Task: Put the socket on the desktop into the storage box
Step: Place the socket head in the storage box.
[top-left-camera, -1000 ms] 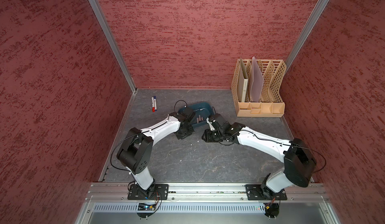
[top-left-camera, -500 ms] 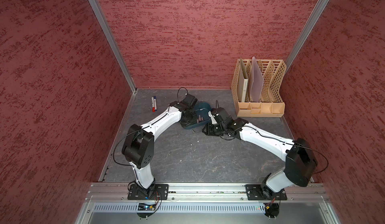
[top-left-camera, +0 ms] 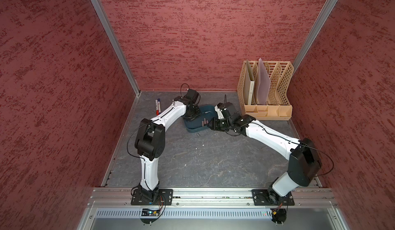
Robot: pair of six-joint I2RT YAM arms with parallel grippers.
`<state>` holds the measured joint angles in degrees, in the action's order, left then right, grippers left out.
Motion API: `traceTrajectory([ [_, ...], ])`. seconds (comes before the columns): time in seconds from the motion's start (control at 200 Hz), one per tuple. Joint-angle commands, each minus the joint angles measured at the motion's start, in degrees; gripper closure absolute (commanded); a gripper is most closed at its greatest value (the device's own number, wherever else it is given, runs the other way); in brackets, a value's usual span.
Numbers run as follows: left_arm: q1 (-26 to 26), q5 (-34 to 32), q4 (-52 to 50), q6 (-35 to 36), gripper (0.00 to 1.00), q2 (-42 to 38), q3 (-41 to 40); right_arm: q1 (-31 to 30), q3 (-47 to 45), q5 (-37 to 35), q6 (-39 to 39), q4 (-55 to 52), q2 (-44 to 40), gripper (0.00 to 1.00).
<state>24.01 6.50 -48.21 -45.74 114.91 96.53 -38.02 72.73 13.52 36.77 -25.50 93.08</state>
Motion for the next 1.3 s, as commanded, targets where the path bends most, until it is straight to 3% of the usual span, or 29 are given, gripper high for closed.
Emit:
traceTrajectory([
  [0.0,-0.63,1.31,0.62,1.85,0.81,3.06,2.72,0.23,1.47,1.31,-0.59,1.23,0.6,0.61],
  [0.215,-1.15,2.16,0.03,3.66,0.79,7.92,7.11,0.27,0.55,1.25,-0.41,1.22,0.27,0.61],
  [0.581,-2.58,3.44,0.75,4.96,0.77,11.86,7.27,0.24,-2.84,1.59,1.32,2.96,-1.37,0.61],
  [0.781,-3.06,3.47,0.73,5.36,0.71,12.09,7.36,0.23,-3.89,1.46,1.65,2.91,-1.98,0.61],
  [0.967,-3.09,3.61,0.61,5.91,0.53,11.17,7.29,0.18,-4.59,1.4,2.06,3.05,-2.28,0.61],
  [1.292,-3.07,4.5,1.3,6.99,0.49,5.64,5.29,0.14,-5.33,0.92,1.91,2.43,-3.29,0.61],
])
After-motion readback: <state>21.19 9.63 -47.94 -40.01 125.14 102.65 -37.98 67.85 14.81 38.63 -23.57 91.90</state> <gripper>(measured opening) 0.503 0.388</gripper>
